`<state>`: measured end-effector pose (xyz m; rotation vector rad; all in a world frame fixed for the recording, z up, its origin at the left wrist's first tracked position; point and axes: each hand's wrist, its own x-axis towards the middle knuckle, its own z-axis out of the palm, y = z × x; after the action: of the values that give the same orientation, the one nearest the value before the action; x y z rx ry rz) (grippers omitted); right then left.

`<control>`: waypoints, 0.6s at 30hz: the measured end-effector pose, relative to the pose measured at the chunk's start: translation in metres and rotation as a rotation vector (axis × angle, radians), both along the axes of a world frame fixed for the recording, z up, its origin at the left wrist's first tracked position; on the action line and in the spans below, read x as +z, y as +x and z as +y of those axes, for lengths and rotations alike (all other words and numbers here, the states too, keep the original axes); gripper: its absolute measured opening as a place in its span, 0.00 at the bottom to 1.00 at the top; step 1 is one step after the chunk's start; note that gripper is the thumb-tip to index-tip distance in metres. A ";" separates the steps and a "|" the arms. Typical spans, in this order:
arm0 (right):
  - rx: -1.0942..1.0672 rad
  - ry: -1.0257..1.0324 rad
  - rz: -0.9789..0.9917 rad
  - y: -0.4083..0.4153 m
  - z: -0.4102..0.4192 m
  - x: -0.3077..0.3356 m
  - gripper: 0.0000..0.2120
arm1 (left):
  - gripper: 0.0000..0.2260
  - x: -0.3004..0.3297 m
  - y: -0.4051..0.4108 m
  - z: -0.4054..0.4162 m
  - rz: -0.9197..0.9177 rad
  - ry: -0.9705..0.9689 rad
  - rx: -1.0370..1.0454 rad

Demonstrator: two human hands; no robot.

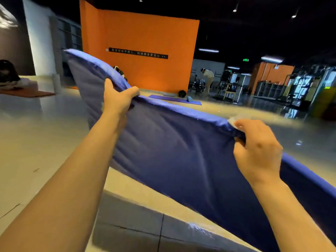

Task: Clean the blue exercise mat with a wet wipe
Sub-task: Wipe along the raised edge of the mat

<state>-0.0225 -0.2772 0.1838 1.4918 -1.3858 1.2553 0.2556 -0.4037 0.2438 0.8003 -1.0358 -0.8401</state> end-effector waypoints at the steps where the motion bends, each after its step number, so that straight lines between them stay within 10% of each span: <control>1: -0.036 -0.071 0.011 -0.013 -0.002 0.012 0.19 | 0.20 0.019 -0.014 -0.004 -0.013 -0.074 -0.069; 8: 0.032 -0.160 -0.077 -0.001 -0.025 -0.022 0.16 | 0.20 0.043 -0.035 -0.059 -0.106 -0.127 -0.151; 13: 0.286 0.648 -0.565 0.054 -0.022 -0.193 0.33 | 0.36 -0.057 -0.050 -0.054 -0.345 -0.078 -0.199; 18: 0.343 1.176 -0.687 0.094 0.003 -0.273 0.16 | 0.42 -0.166 -0.084 -0.016 -0.627 0.024 -0.249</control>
<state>0.0713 -0.2740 -0.0889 2.2127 -2.7078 1.2482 0.1714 -0.4198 0.0782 0.9980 -1.7089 -0.8282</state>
